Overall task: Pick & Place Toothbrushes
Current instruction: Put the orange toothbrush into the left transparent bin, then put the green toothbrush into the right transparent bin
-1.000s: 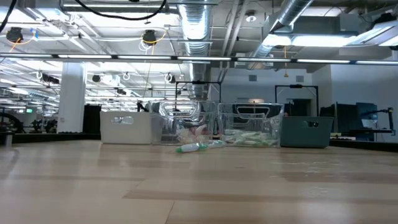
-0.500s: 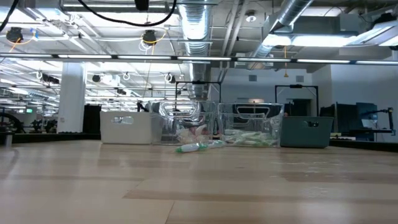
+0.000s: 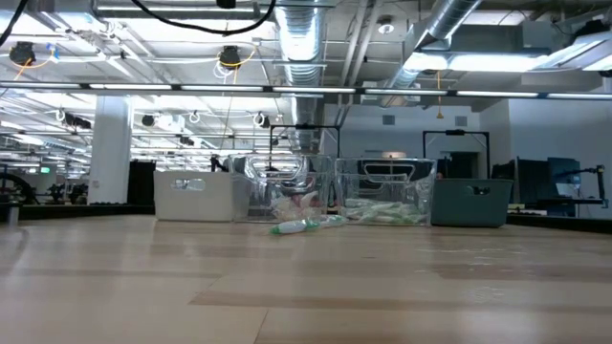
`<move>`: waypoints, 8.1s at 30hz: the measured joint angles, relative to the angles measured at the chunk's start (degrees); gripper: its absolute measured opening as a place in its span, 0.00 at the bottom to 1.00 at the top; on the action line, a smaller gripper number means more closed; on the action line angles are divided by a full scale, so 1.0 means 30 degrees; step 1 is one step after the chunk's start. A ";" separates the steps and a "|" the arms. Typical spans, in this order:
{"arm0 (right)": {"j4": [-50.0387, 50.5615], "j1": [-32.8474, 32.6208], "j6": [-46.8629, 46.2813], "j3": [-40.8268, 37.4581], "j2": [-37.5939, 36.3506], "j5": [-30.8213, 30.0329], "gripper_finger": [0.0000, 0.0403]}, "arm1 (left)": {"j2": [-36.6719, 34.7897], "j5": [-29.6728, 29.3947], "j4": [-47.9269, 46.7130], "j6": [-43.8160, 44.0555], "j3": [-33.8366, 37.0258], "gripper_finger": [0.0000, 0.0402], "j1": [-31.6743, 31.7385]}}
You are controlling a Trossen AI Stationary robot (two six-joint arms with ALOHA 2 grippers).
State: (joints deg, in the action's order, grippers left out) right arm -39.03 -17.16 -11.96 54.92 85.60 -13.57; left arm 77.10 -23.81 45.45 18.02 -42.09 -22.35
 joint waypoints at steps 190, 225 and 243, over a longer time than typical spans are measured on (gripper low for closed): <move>2.7343 -0.5252 -0.1490 2.4054 1.0367 -0.6366 0.62 | 0.1076 -0.6146 -0.3247 0.0771 0.3356 0.44 -0.4833; 0.0778 -0.8636 0.2133 1.2772 1.1256 -0.6910 0.62 | 1.0008 -0.3374 -1.0506 0.4060 -0.2182 0.30 0.4272; 0.1459 -0.8781 0.1326 1.2772 1.1256 -0.6910 0.62 | 0.9725 -0.3059 -1.0418 0.3586 -0.2106 0.30 0.4486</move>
State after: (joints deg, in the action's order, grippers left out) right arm -34.65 -43.51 -7.98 93.23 119.37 -34.30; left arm 106.28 -32.99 14.20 28.77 -48.40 -8.89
